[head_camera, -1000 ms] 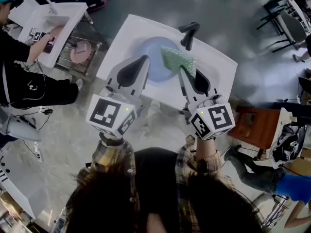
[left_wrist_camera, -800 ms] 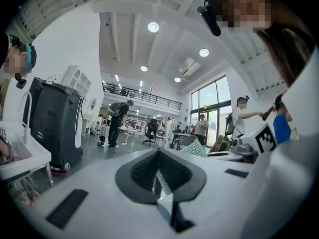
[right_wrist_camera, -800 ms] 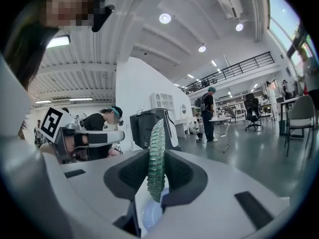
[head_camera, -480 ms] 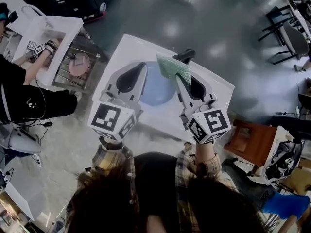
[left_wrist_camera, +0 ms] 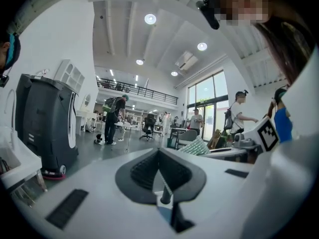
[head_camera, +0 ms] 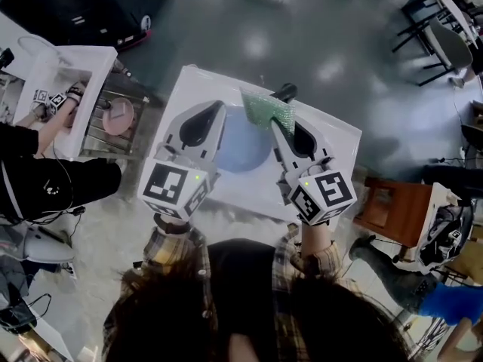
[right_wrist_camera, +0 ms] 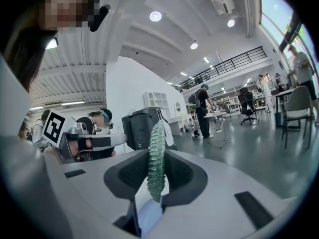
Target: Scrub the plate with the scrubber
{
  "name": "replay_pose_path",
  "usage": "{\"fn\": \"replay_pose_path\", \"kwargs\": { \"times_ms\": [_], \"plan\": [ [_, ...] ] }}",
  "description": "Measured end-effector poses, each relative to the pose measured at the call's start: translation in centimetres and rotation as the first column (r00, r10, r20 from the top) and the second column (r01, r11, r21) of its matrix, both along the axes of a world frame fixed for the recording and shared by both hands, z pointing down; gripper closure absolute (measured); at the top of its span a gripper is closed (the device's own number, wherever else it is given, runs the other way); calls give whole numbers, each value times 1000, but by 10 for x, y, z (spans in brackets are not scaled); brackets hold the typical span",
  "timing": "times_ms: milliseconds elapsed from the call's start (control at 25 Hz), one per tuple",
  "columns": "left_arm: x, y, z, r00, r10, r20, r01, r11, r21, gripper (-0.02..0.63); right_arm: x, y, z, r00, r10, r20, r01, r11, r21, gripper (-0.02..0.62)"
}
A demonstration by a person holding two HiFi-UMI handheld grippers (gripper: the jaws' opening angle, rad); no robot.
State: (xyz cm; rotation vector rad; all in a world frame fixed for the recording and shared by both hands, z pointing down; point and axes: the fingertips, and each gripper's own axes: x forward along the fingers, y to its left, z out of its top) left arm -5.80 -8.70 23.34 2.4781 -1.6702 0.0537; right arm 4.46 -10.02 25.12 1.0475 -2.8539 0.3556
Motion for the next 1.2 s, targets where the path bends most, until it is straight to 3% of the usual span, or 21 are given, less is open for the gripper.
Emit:
{"fn": "replay_pose_path", "kwargs": {
  "times_ms": [600, 1200],
  "plan": [
    [-26, -16, 59, 996, 85, 15, -83, 989, -125, 591, -9, 3, 41, 993, 113, -36, -116, 989, -96, 499],
    [-37, -24, 169, 977, 211, 21, -196, 936, -292, 591, -27, 12, 124, 976, 197, -92, -213, 950, -229, 499]
  ]
}}
